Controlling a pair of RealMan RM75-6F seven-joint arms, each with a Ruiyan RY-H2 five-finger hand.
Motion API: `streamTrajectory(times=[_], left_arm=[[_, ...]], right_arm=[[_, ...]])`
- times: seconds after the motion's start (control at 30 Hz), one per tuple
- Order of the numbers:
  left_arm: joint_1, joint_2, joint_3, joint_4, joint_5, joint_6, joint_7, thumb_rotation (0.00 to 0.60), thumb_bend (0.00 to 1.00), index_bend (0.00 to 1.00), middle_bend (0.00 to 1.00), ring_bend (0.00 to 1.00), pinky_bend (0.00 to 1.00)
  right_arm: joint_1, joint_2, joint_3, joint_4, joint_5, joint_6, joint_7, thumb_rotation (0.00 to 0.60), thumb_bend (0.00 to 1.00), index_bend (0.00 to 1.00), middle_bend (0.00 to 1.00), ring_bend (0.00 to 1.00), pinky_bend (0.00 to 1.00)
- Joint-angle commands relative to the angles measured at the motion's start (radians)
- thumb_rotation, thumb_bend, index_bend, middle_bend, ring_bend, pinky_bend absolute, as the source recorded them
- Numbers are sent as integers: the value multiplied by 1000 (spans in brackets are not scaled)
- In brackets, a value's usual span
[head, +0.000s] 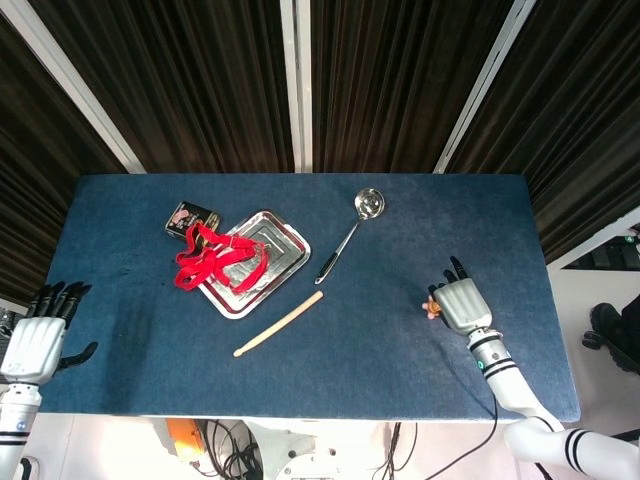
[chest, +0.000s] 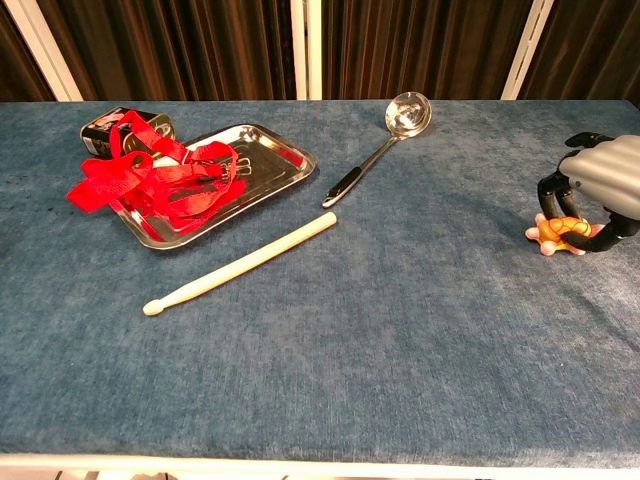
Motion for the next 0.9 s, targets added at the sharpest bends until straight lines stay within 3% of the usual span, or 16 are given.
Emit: streamTrajectory(times=[0.03, 0.2, 0.33, 0.37, 0.43, 0.5, 0.53, 0.63, 0.77, 0.9], left_arm=[[1, 0, -1, 3, 0, 2, -3, 600, 208, 101, 84, 0, 6], [3, 1, -2, 3, 1, 6, -5, 600, 208, 102, 84, 0, 6], [2, 1, -1, 1, 3, 7, -3, 600, 208, 102, 84, 0, 6], [2, 1, -1, 1, 4, 7, -2, 600, 208, 102, 84, 0, 6], [2, 2, -1, -1, 5, 8, -1, 600, 208, 101, 84, 0, 6], [3, 2, -1, -3, 6, 10, 2, 600, 208, 101, 84, 0, 6], [3, 2, -2, -4, 6, 11, 3, 600, 208, 102, 84, 0, 6], [2, 3, -2, -7, 8, 13, 6, 600, 208, 102, 84, 0, 6], [1, 3, -1, -11, 10, 12, 11, 600, 208, 102, 84, 0, 6], [0, 4, -2, -13, 9, 11, 14, 600, 208, 102, 83, 0, 6]], right_arm=[[-5, -28, -2, 34, -15, 13, 8, 600, 374, 951, 836, 368, 0], [-9, -48, -3, 68, -44, 38, 24, 600, 414, 1000, 920, 442, 0], [-14, -44, -1, 73, -63, 57, 49, 600, 383, 978, 877, 434, 0], [-14, -38, -2, 69, -65, 53, 52, 600, 331, 919, 812, 400, 0], [-13, -18, -3, 53, -66, 43, 62, 600, 191, 707, 658, 297, 0], [-11, 3, -2, 36, -64, 31, 70, 600, 59, 363, 419, 130, 0], [-9, 14, -2, 26, -64, 21, 78, 600, 38, 256, 338, 75, 0], [-4, 42, -1, -4, -65, -1, 116, 600, 5, 96, 215, 2, 0], [-6, 50, -4, -5, -66, -6, 119, 600, 17, 101, 237, 0, 0], [-7, 47, -7, -2, -68, -9, 114, 600, 78, 193, 295, 0, 0]])
